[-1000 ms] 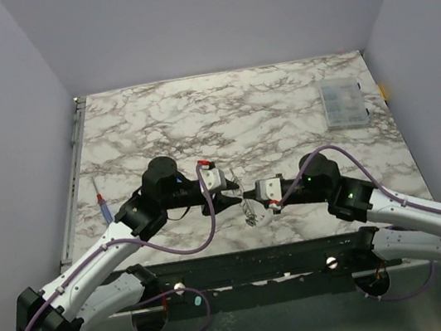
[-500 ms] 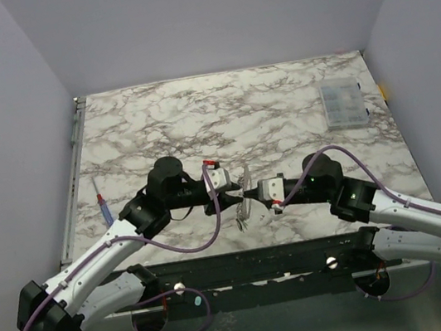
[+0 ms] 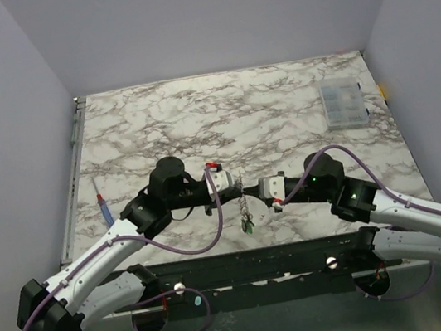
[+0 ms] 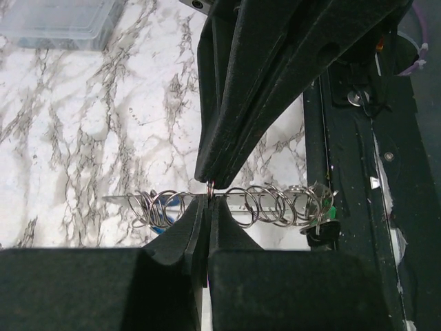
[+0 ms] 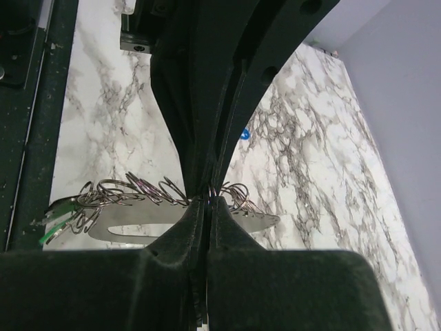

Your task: Put the keys on the keyring

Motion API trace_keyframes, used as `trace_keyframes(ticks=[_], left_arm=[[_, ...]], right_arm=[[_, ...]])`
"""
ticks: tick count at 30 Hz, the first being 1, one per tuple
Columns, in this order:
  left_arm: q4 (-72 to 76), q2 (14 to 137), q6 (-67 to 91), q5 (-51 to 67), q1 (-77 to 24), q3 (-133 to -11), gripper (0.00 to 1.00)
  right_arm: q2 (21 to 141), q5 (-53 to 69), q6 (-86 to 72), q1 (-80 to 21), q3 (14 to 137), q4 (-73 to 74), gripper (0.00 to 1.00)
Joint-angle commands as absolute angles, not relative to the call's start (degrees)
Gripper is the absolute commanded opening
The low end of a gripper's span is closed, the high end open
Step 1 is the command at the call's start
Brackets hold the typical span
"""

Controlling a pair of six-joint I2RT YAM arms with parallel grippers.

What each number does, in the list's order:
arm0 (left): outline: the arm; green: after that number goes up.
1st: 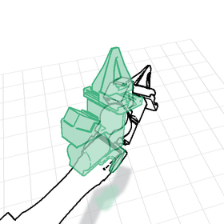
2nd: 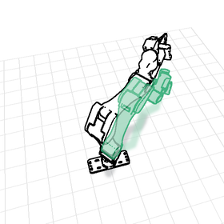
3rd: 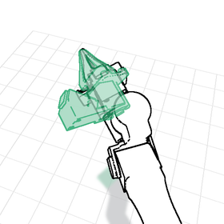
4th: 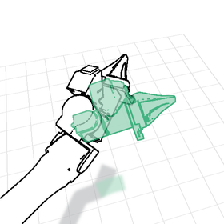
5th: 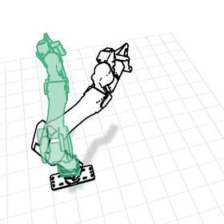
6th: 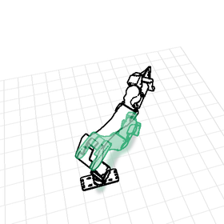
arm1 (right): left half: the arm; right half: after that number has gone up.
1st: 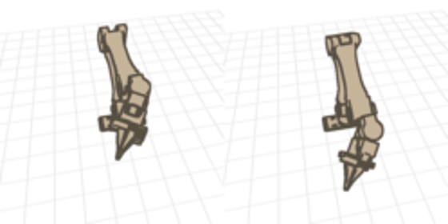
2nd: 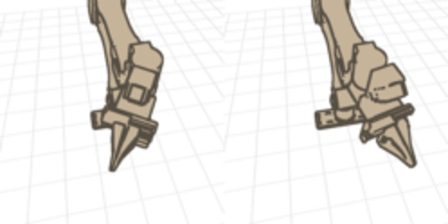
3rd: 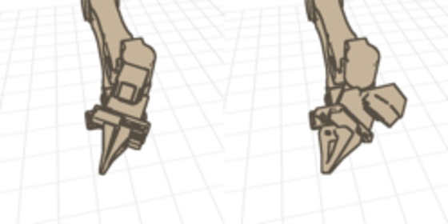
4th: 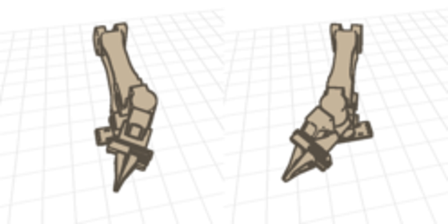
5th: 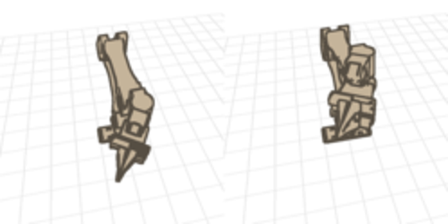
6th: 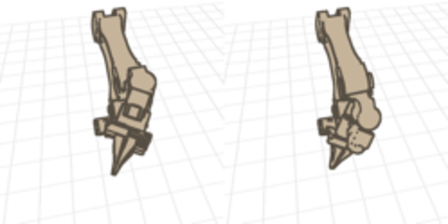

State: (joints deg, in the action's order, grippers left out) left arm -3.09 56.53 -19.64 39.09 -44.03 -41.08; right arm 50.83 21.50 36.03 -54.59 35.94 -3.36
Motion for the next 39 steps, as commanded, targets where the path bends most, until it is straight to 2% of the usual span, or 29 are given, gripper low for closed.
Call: trace_keyframes(ticks=[1, 2, 4, 5, 7, 9, 16, 24, 39], left_arm=[[-2.64, 54.64, -21.98, 37.34, -44.50, -40.99, 0.00], [-2.57, 54.25, -22.09, 37.31, -44.49, -41.04, 0.00], [-2.38, 53.56, -22.51, 37.35, -44.48, -41.04, 0.00], [-2.33, 53.19, -22.69, 37.42, -44.52, -40.98, 0.00], [-2.20, 52.65, -23.00, 37.31, -44.49, -40.85, 0.00], [-2.04, 52.12, -23.10, 37.33, -44.47, -40.72, 0.00], [-0.27, 50.26, -22.72, 38.21, -44.48, -39.87, 0.00], [4.39, 48.05, -20.68, 38.73, -44.46, -37.89, 0.00], [7.72, 47.37, -18.49, 39.92, -44.43, -37.19, 0.00]], right_arm=[[49.81, 23.07, 34.84, -55.03, 36.58, -6.55, 0.01], [49.79, 23.25, 34.47, -55.02, 36.58, -6.62, 0.06], [49.33, 23.51, 33.91, -54.98, 36.02, -7.60, 0.25], [49.03, 23.74, 33.55, -55.07, 35.51, -7.92, 0.31], [47.95, 23.86, 32.97, -54.98, 34.91, -8.36, 0.39], [46.77, 23.67, 32.11, -55.01, 34.29, -9.06, 0.42], [45.32, 22.52, 29.58, -54.93, 32.25, -12.82, 0.43], [45.43, 25.95, 28.20, -54.98, 32.57, -13.10, 0.35], [47.37, 23.01, 28.12, -55.01, 32.65, -15.40, 0.40]])
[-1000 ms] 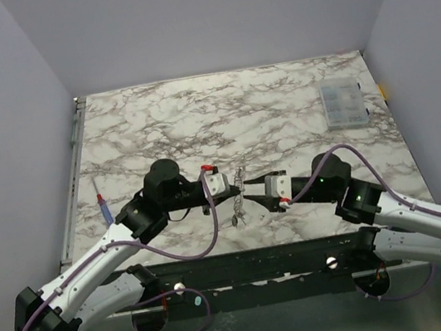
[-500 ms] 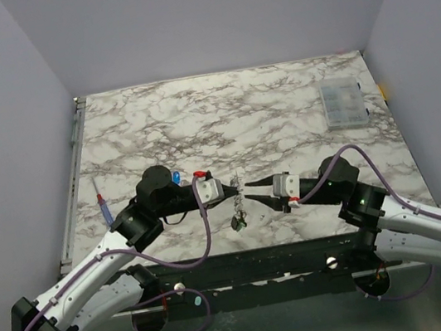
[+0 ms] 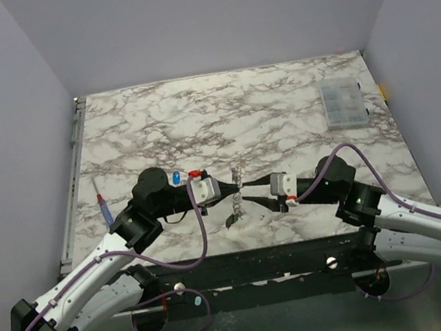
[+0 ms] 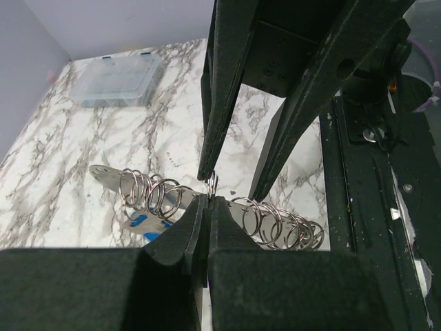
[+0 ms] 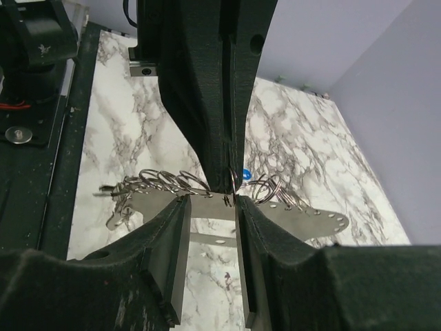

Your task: Put the keys on the keyring

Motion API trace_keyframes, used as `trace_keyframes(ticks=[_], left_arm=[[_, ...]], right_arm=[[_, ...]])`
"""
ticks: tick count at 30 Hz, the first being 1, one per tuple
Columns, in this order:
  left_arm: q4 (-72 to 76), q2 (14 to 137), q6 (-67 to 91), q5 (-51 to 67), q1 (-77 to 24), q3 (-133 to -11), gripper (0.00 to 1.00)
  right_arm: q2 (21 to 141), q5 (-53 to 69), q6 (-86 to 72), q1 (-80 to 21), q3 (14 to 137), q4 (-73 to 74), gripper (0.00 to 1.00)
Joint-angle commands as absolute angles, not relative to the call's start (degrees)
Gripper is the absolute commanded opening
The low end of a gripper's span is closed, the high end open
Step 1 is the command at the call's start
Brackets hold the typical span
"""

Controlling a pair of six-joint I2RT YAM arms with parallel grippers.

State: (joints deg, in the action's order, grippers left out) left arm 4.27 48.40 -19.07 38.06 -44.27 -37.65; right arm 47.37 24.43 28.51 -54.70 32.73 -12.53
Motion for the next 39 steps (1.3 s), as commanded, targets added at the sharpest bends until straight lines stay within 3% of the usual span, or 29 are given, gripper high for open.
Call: trace_keyframes(ticks=[1, 7, 18, 23, 39], left_arm=[[7.73, 47.37, -18.46, 40.12, -44.47, -37.08, 0.00], [8.07, 47.29, -18.15, 40.25, -44.49, -37.00, 0.00], [8.75, 46.75, -17.52, 40.59, -44.52, -36.32, 0.00], [9.01, 46.50, -17.37, 40.61, -44.51, -36.03, 0.00], [8.76, 45.30, -17.39, 40.27, -44.51, -35.52, 0.00]], right_arm=[[47.56, 22.90, 28.17, -54.94, 32.69, -15.52, 0.40], [48.14, 22.54, 28.22, -54.93, 32.87, -16.39, 0.37], [49.61, 23.12, 28.04, -54.98, 33.00, -17.74, 0.16], [50.15, 22.94, 28.77, -54.94, 33.13, -17.94, 0.01], [50.69, 22.00, 32.44, -55.04, 35.02, -14.68, 0.01]])
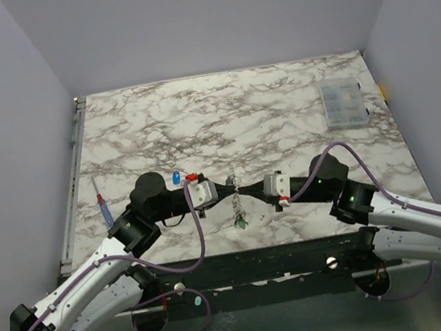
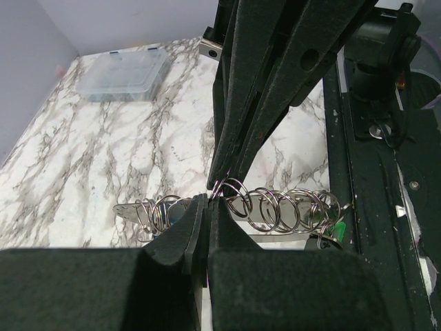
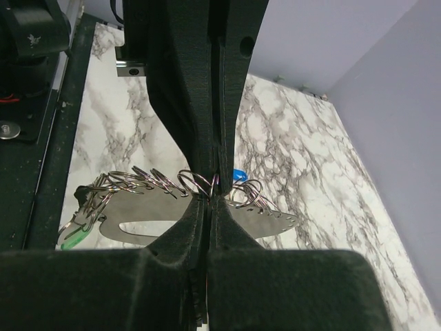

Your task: Put the keys on the keyring

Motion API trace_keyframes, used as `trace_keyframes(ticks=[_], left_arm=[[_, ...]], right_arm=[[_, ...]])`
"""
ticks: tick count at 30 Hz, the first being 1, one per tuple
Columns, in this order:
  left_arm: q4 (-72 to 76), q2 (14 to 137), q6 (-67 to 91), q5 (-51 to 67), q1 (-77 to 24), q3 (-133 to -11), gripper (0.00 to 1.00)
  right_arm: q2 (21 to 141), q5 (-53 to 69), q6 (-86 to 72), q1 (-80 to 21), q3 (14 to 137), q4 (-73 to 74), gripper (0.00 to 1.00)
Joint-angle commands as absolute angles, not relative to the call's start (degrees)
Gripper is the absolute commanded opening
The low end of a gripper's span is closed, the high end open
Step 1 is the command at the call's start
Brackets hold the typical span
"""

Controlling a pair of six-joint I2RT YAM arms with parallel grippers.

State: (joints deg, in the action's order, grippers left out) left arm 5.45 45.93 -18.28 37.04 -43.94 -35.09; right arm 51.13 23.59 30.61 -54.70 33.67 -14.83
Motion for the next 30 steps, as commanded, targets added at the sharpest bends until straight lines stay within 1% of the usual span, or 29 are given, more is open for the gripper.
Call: trace_keyframes(ticks=[1, 4, 5, 7, 8, 9, 11, 15, 18, 21, 24, 30], left_arm=[[8.75, 45.41, -17.37, 40.44, -44.53, -35.51, 0.00], [8.74, 45.33, -17.60, 40.65, -44.45, -35.59, 0.00], [8.77, 45.16, -17.67, 40.47, -44.49, -35.64, 0.00], [8.73, 44.75, -17.73, 39.72, -44.42, -35.68, 0.00], [8.75, 44.54, -17.76, 39.40, -44.51, -35.64, 0.00], [8.71, 44.42, -17.75, 39.08, -44.48, -35.68, 0.00], [8.74, 44.28, -17.77, 39.00, -44.42, -35.72, 0.00], [8.71, 44.55, -17.56, 39.28, -44.48, -35.81, 0.00], [8.87, 44.56, -17.61, 39.21, -44.44, -35.77, 0.00], [8.82, 44.48, -17.50, 39.11, -44.48, -35.73, 0.00], [8.94, 44.56, -17.43, 39.11, -44.43, -35.77, 0.00], [9.09, 44.78, -17.45, 39.00, -44.46, -35.75, 0.00]], right_arm=[[50.60, 21.93, 32.70, -54.93, 35.20, -14.33, 0.01], [50.85, 21.94, 33.49, -54.98, 36.32, -11.67, 0.01], [51.03, 21.85, 33.71, -55.01, 36.77, -10.57, 0.05], [50.90, 21.60, 34.08, -54.95, 37.25, -8.83, 0.27], [50.59, 21.55, 34.02, -54.98, 36.99, -8.63, 0.35], [50.29, 21.49, 33.97, -54.96, 36.67, -8.91, 0.39], [49.61, 21.63, 33.76, -55.06, 35.98, -9.56, 0.42], [49.19, 21.80, 33.99, -55.00, 35.82, -9.83, 0.42], [49.26, 21.44, 34.70, -55.01, 36.01, -9.27, 0.37], [49.30, 20.51, 35.25, -54.97, 36.38, -8.65, 0.34], [49.03, 22.56, 34.53, -55.02, 36.43, -9.11, 0.32], [49.23, 24.68, 33.42, -54.96, 36.51, -9.90, 0.32]])
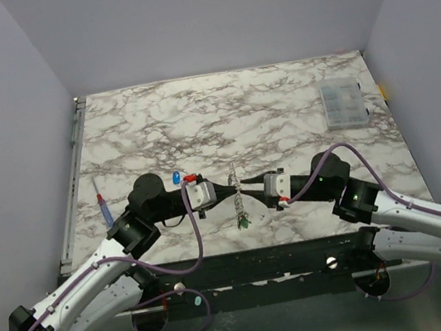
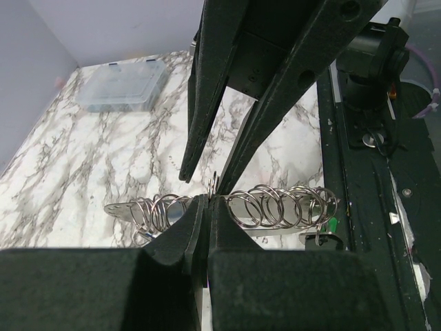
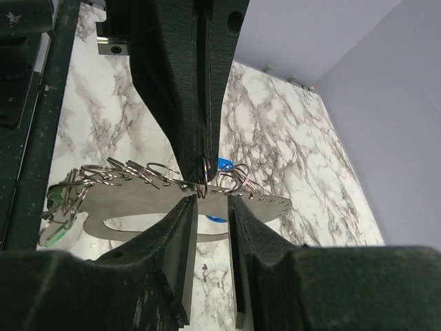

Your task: Put the keys on the keyring

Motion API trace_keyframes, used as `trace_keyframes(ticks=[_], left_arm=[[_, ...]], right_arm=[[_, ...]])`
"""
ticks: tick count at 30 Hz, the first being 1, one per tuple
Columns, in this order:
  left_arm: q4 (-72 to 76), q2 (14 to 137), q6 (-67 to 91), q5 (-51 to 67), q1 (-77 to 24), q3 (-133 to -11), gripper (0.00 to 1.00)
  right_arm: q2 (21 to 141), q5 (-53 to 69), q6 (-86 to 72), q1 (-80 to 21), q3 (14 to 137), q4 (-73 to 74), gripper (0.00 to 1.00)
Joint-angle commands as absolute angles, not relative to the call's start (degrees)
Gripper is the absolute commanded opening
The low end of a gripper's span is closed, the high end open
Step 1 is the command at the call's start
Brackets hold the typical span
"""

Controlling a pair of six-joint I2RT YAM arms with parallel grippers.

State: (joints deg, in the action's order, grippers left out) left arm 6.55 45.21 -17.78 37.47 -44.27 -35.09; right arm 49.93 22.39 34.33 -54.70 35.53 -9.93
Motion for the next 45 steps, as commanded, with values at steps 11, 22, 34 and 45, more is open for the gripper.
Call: trace_keyframes(ticks=[11, 22, 34, 45], left_arm=[[9.24, 45.09, -17.55, 38.85, -44.44, -35.68, 0.00], [9.25, 45.53, -17.44, 39.02, -44.49, -35.44, 0.00], [9.24, 45.29, -17.62, 38.90, -44.47, -34.99, 0.00], [5.28, 40.67, -17.09, 32.39, -44.52, -33.18, 0.86]], right_arm=[[49.63, 27.03, 32.24, -54.94, 36.65, -11.14, 0.32], [50.96, 26.49, 31.73, -54.95, 36.23, -13.29, 0.22], [51.22, 26.19, 32.44, -54.97, 36.51, -12.38, 0.01], [52.19, 21.42, 35.50, -55.02, 35.86, -11.74, 0.01]])
